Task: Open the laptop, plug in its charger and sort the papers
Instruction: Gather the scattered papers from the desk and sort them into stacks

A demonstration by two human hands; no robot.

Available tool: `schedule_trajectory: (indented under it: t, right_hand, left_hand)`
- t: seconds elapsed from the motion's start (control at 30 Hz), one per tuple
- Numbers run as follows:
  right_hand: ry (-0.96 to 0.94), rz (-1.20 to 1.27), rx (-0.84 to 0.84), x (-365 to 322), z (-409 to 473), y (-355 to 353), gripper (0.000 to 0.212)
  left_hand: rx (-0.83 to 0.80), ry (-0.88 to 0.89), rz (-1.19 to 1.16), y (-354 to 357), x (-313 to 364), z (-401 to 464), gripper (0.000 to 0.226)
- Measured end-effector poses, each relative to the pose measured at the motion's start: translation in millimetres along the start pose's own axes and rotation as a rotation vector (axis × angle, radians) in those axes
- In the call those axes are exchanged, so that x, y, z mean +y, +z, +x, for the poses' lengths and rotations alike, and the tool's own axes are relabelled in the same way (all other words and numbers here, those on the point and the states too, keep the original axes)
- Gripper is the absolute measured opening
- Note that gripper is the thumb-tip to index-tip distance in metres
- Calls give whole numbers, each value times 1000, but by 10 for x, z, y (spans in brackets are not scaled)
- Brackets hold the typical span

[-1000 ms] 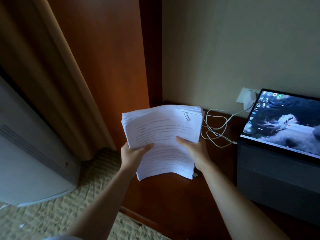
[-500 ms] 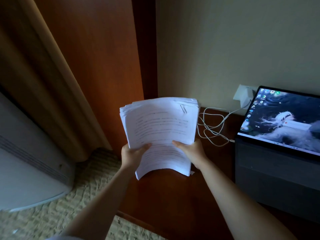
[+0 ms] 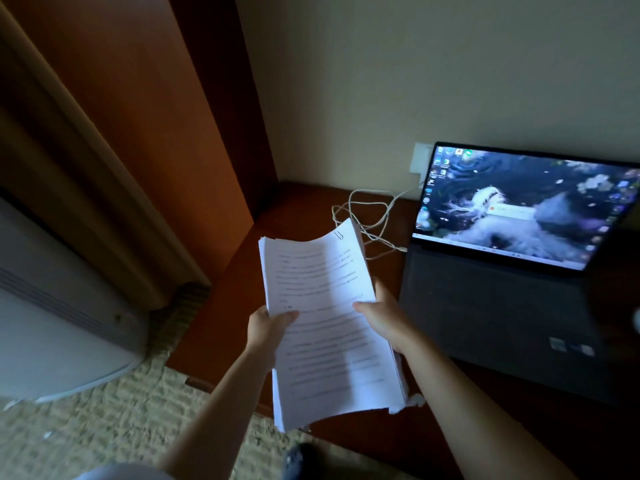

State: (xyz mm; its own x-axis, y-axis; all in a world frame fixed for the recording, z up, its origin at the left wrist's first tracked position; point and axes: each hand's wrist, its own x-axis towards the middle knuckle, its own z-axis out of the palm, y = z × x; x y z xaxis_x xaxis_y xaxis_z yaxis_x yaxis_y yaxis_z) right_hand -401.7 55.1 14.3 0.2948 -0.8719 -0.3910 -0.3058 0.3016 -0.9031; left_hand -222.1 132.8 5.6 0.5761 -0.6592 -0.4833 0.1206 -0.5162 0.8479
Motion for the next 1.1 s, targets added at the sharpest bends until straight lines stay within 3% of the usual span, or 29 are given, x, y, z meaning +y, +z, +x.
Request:
schedule_trajectory:
  t: [0.23,0.53,0.8,1.1]
  right_hand:
    - [27,-21,-93,351,-471,-730,52]
    - [-6,29,-37,695,-1221,-1353,47]
    - [-25,130,179,1066,-2022,-1889,46]
    - [1,149,358,1723,-2999,-2773,38]
  left_hand:
    - [56,5,-26,533,-230,-821,8]
    - [8,37,-11,894,-445,-1690,8]
    - [-146,163,6,1222,-575,-2293,15]
    - [-299,123,61,2059,-995,-3205,8]
